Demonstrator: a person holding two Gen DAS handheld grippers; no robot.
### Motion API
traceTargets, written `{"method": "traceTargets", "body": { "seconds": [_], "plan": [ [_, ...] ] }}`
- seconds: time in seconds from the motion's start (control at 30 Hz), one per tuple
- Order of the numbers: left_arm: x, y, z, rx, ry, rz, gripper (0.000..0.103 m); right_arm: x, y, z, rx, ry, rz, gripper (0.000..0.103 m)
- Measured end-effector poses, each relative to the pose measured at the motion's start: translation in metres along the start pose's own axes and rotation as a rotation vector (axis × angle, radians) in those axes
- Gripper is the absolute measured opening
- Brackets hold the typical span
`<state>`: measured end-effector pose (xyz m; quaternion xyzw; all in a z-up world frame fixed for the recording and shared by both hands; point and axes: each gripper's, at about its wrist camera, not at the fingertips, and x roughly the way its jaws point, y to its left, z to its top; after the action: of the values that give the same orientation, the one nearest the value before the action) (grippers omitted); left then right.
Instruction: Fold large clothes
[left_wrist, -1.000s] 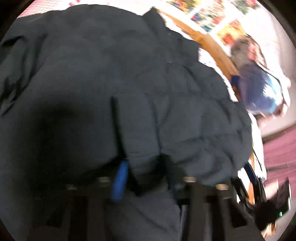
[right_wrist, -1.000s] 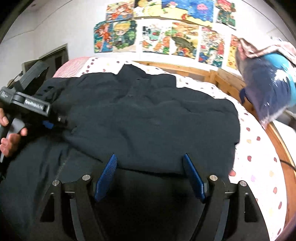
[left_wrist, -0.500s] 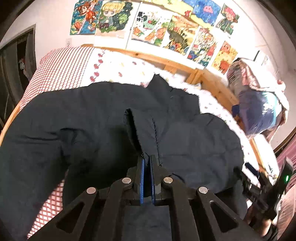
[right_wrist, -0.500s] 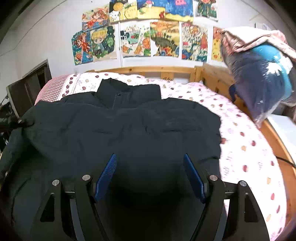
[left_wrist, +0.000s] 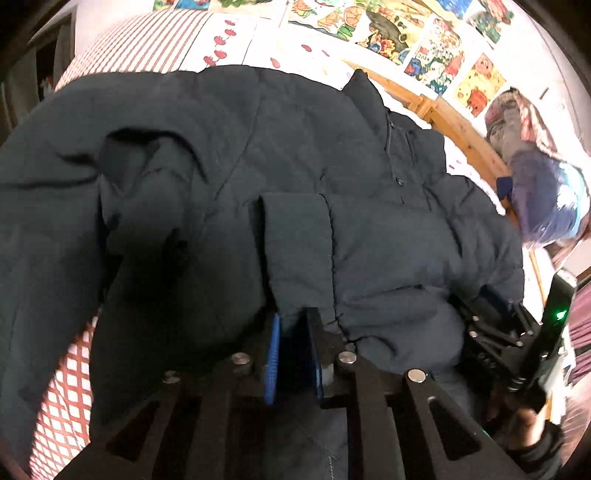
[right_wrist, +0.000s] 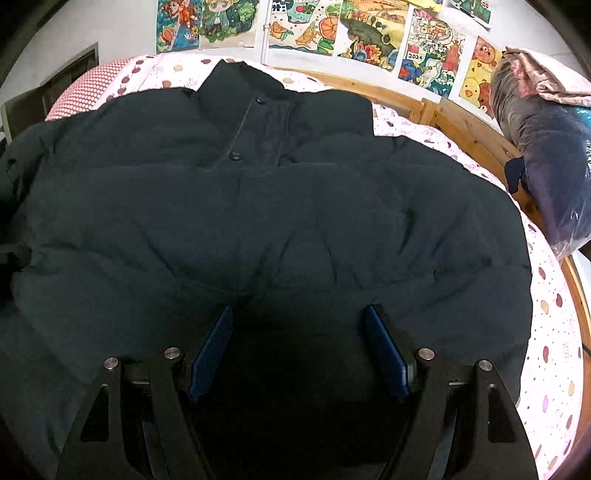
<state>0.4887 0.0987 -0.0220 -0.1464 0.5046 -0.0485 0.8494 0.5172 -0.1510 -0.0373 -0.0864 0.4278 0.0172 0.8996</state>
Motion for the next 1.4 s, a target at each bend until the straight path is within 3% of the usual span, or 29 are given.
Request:
{"method": "traceTargets", "body": {
  "seconds": [0.07,0.17,0.23,0.27,0.4,0.53,0.67,0.77,0.87,1.0,1.17,1.27,1.33,1.4],
  "plan": [
    [-0.007,0.007,-0.003,-0.039,-0.006,-0.028,0.021,-0.005,0.002,-0.001,0.004,-0.014,-0.003,0.069],
    [-0.024,0.014,-0.009,-0.088,-0.032,-0.076,0.038,-0.019,0.004,0.0,0.014,-0.034,0.018,0.07],
    [-0.039,0.02,-0.018,-0.128,-0.068,-0.117,0.079,-0.032,0.004,0.003,0.037,-0.048,0.066,0.073],
    [-0.051,0.026,-0.024,-0.168,-0.11,-0.138,0.086,-0.037,0.004,0.006,0.043,-0.054,0.088,0.075],
    [-0.084,0.051,-0.047,-0.295,-0.185,-0.146,0.09,-0.06,0.022,0.021,0.034,-0.094,0.166,0.078],
    [-0.113,0.094,-0.088,-0.504,-0.257,-0.113,0.093,-0.074,0.059,0.032,-0.024,-0.123,0.209,0.078],
    [-0.137,0.138,-0.141,-0.78,-0.379,-0.002,0.093,-0.081,0.094,0.039,-0.07,-0.14,0.249,0.078],
    [-0.144,0.156,-0.169,-0.912,-0.45,0.028,0.094,-0.08,0.121,0.045,-0.11,-0.147,0.242,0.078],
    [-0.144,0.171,-0.179,-0.979,-0.498,0.039,0.094,-0.074,0.137,0.054,-0.095,-0.142,0.225,0.078],
    [-0.135,0.189,-0.179,-1.066,-0.502,0.054,0.094,-0.059,0.153,0.069,-0.054,-0.117,0.256,0.078],
    [-0.116,0.216,-0.189,-1.171,-0.465,0.103,0.092,-0.03,0.186,0.07,-0.126,-0.057,0.24,0.078],
    [-0.109,0.224,-0.191,-1.19,-0.472,0.118,0.078,-0.019,0.195,0.061,-0.151,-0.047,0.221,0.079],
    [-0.11,0.227,-0.189,-1.179,-0.481,0.125,0.043,-0.016,0.193,0.055,-0.13,-0.049,0.237,0.08],
    [-0.114,0.228,-0.185,-1.154,-0.506,0.129,0.028,-0.016,0.189,0.054,-0.108,-0.048,0.26,0.08]
  ]
}}
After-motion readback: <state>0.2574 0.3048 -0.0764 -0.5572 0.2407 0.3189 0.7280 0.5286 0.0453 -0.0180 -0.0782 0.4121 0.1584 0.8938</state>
